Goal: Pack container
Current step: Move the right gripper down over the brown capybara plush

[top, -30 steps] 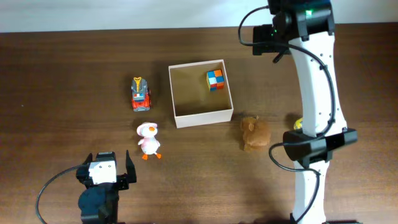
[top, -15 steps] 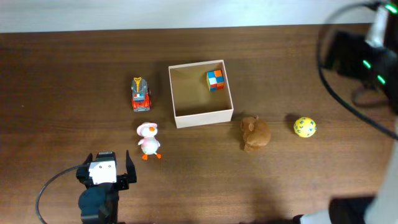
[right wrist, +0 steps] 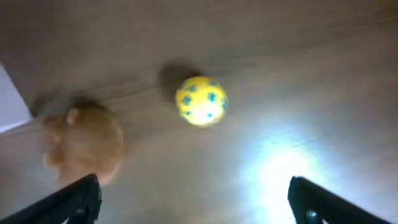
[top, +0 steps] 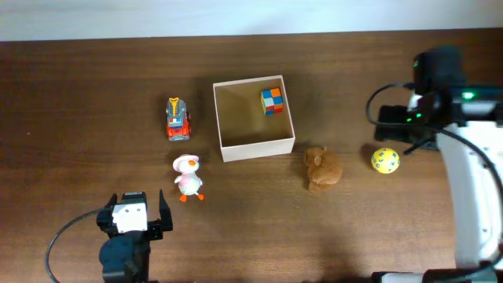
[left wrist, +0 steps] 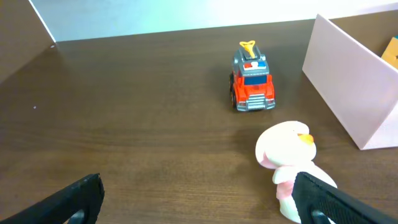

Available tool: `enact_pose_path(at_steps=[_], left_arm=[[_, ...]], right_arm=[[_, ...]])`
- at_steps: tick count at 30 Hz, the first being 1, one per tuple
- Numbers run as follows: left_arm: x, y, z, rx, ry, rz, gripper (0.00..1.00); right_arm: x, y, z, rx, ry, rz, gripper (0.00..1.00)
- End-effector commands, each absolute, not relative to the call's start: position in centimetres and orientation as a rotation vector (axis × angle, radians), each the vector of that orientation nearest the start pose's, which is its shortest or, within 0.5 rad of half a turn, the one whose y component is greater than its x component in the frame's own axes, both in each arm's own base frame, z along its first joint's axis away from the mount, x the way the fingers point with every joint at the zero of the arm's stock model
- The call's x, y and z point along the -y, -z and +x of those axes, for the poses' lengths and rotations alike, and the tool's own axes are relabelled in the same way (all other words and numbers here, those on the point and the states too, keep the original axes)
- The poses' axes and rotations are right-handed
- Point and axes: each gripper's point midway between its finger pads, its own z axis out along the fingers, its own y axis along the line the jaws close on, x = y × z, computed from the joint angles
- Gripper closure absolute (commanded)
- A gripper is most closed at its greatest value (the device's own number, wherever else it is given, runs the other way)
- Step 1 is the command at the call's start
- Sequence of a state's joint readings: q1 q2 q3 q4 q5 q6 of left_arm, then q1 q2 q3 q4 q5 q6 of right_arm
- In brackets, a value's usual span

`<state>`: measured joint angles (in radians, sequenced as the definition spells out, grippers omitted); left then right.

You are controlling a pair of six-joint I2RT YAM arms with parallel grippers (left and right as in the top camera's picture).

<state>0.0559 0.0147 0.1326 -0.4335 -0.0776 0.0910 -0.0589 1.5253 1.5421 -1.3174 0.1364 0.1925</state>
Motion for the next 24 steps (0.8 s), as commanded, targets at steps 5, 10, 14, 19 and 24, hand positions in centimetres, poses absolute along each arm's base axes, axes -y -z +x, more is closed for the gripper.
enact_pose_path(at_steps=[5,10,14,19,24], left_arm=[[-2.5,-12.8,22.5,-1.89,-0.18,0.001,0.01],[-2.5,-12.8,22.5,-1.89,-0.18,0.001,0.01],[-2.5,-12.8,22.5,-1.89,-0.18,0.001,0.01],[-2.5,-12.8,22.5,-1.89,-0.18,0.001,0.01],[-2.5,-12.8,22.5,-1.89,-0.18,0.001,0.01]], right_arm=[[2.0,-15.9,31.0,-2.902,0.023,0.285,0.01],[-1.0,-15.0,31.3,-2.911,-0.048,0.057,0.01],[-3.4,-14.4,31.1,-2.933,-0.059,-0.052,0.01],[-6.4,-12.7,31.0,-2.935,-0.072,-0.189,0.01],[-7.6,-10.5,31.0,-2.961,-0.113,-0.133,0.01]])
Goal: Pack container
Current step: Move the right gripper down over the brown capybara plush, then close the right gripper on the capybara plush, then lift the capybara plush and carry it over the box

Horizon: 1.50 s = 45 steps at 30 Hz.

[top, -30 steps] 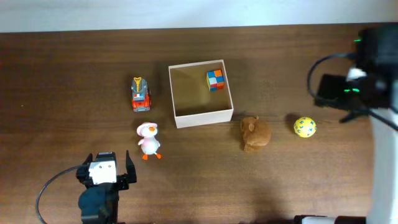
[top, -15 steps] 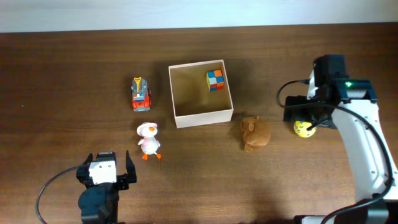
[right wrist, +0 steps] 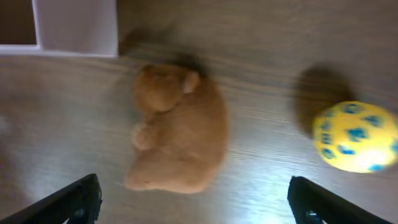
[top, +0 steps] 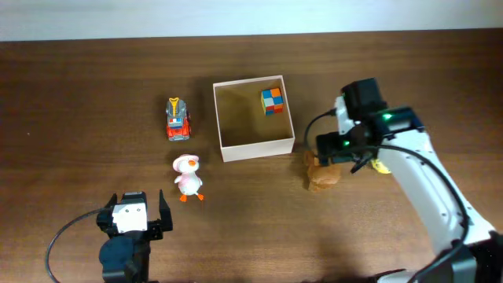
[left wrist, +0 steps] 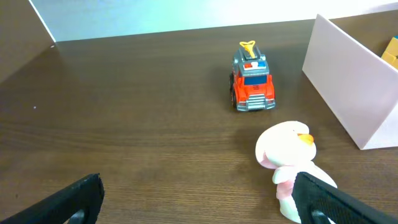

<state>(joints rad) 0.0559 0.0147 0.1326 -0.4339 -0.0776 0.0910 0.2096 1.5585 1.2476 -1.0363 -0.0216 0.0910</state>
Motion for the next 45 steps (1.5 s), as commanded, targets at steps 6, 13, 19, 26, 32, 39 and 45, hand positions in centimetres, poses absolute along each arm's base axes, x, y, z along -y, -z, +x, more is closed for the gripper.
enact_pose_path(at_steps=[6,13,19,26,32,39,45], left_arm=[[-2.5,-12.8,22.5,-1.89,-0.18,0.001,0.01],[-2.5,-12.8,22.5,-1.89,-0.18,0.001,0.01],[-2.5,-12.8,22.5,-1.89,-0.18,0.001,0.01],[-2.5,-12.8,22.5,-1.89,-0.18,0.001,0.01],[-2.5,-12.8,22.5,-1.89,-0.18,0.001,0.01],[-2.5,-12.8,22.5,-1.89,-0.18,0.001,0.01],[-2.5,-12.8,22.5,-1.89,-0.18,0.001,0.01]], right_arm=[[-8.5,-7.4,30.6,-3.03,-0.186,-0.139,0.01],[-8.7,-5.0,31.2,-3.071,-0.177,-0.138,0.01],[-8.8,-3.7,31.3,-3.096,-0.176,-0.137,0.01],[-8.7,-3.7,31.3,-3.099,-0.176,-0.136,0.34],[-9.0,-4.4,31.0,-3.113,-0.201,-0.135,0.54],[-9.5,-9.2,33.6,-3.006,-0.216,-0.14,0.55],[-10.1,-15.6,36.4,-2.868,-0.241,-0.147,0.55]])
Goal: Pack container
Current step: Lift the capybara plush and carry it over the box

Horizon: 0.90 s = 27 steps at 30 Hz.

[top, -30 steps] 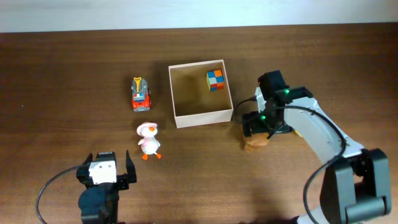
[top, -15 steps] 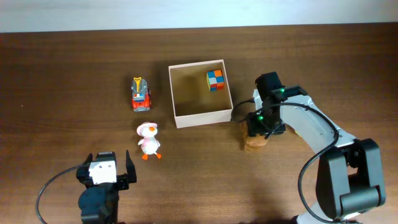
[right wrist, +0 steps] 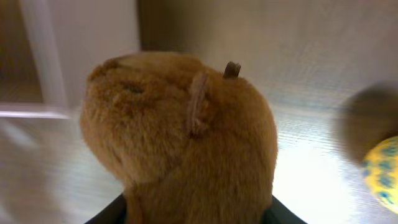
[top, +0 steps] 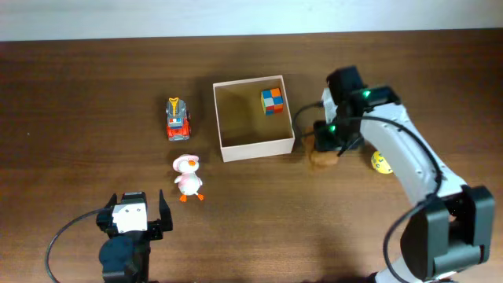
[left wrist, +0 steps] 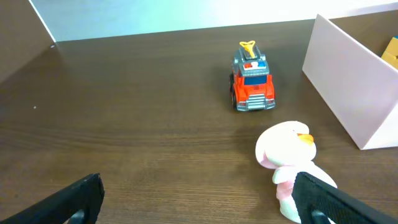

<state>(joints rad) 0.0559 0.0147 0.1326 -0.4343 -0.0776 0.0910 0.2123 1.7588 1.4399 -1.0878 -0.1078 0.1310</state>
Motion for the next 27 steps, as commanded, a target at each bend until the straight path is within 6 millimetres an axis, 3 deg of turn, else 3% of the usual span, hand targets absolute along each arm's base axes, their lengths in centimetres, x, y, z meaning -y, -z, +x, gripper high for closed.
enact_pose_path(at_steps=[1,6,9,17,20,23,27], left_arm=[[-2.5,-12.8,22.5,-1.89,-0.18,0.001,0.01],[-2.5,-12.8,22.5,-1.89,-0.18,0.001,0.01],[-2.5,-12.8,22.5,-1.89,-0.18,0.001,0.01],[-2.5,-12.8,22.5,-1.89,-0.18,0.001,0.01],[-2.5,-12.8,22.5,-1.89,-0.18,0.001,0.01],[-2.5,-12.8,22.5,-1.89,-0.18,0.001,0.01],[-2.5,-12.8,22.5,-1.89,-0.18,0.001,0.01]], right_arm=[[-10.2,-16.4,36.7,-2.852,-0.244,-0.149,0.55],[-10.8,-19.8,37.7,-2.78,-0.257,-0.171,0.55],[-12.0,-20.5,38.2,-2.736,-0.267,-0.256,0.57],[-19.3,-23.0,40.1,-2.499,-0.336,-0.487,0.62],[-21.1,-23.9,40.8,-2.427,-0.358,-0.516,0.63],[-21.5,-23.3,41.2,-2.429,-0.358,-0.523,0.62],[-21.7,-20.5,41.6,-2.499,-0.346,-0.533,0.62]])
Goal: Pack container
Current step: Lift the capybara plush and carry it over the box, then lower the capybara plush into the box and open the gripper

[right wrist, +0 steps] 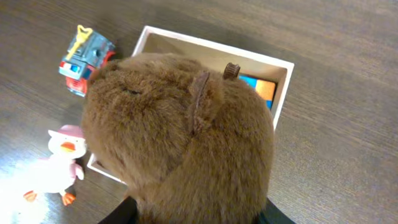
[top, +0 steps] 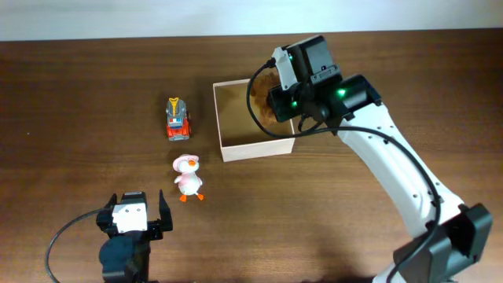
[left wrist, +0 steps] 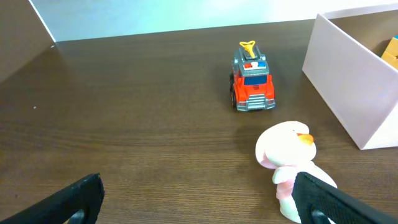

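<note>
My right gripper (top: 277,101) is shut on a brown plush animal (right wrist: 180,137) and holds it in the air above the white open box (top: 259,147). The plush (top: 265,106) covers the box's far right corner in the overhead view. A multicoloured cube (right wrist: 264,89) lies in that corner of the box (right wrist: 281,93). A pink and white duck (top: 187,174) and a red toy fire truck (top: 178,118) stand on the table left of the box. My left gripper (left wrist: 199,202) stands open near the front edge, with the duck (left wrist: 289,155) by its right finger.
The dark wooden table (top: 78,94) runs to a pale wall at the back. My right arm (top: 393,173) reaches across the right half of the table. The fire truck (left wrist: 251,85) stands behind the duck in the left wrist view.
My right gripper, still shut on the plush, was low at the box's right wall and is now higher, over the box's far right corner. The left arm has not moved.
My right gripper was open over the yellow ball at the right. Then it was open above the plush lying on the table. Then it was shut on the plush beside the box, and now it holds the plush above the box. The left gripper stayed open throughout.
</note>
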Available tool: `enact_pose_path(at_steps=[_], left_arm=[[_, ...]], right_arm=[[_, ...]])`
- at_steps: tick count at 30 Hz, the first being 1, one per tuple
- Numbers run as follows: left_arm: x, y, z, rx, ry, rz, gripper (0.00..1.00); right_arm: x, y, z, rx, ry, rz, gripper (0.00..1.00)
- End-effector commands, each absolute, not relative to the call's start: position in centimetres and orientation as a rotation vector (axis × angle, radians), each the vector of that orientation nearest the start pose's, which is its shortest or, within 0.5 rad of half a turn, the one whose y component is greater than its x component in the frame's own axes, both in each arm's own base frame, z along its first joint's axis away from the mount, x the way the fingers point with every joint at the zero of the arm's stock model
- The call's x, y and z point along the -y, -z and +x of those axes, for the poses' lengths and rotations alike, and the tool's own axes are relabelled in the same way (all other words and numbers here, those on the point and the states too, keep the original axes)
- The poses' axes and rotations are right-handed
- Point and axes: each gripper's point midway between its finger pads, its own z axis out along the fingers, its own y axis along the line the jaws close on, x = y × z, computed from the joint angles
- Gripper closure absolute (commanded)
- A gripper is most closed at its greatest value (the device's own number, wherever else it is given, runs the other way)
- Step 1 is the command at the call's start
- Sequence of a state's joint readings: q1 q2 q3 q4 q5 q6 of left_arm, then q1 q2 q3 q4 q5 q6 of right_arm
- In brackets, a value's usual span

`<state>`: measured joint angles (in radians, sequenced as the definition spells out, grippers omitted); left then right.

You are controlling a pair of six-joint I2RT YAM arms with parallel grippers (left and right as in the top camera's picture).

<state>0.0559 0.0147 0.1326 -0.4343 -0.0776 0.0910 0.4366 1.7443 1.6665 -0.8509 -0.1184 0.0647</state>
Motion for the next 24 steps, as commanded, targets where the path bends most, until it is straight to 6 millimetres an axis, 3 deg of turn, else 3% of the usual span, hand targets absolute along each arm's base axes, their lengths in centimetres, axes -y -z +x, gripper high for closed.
enact_pose_path(at_steps=[1,10,20,24], left_arm=[[-2.5,-12.8,22.5,-1.89,-0.18,0.001,0.01],[-2.5,-12.8,22.5,-1.89,-0.18,0.001,0.01],[-2.5,-12.8,22.5,-1.89,-0.18,0.001,0.01],[-2.5,-12.8,22.5,-1.89,-0.18,0.001,0.01]], right_arm=[[-21.8,-19.5,41.7,-2.519,-0.342,-0.536,0.62],[-22.4,-12.3,42.6,-2.669,-0.319,-0.557,0.62],[-22.1,-11.4,41.9,-2.713,-0.308,-0.562,0.62],[-21.9,-11.2,41.5,-2.735,-0.303,-0.564,0.57]])
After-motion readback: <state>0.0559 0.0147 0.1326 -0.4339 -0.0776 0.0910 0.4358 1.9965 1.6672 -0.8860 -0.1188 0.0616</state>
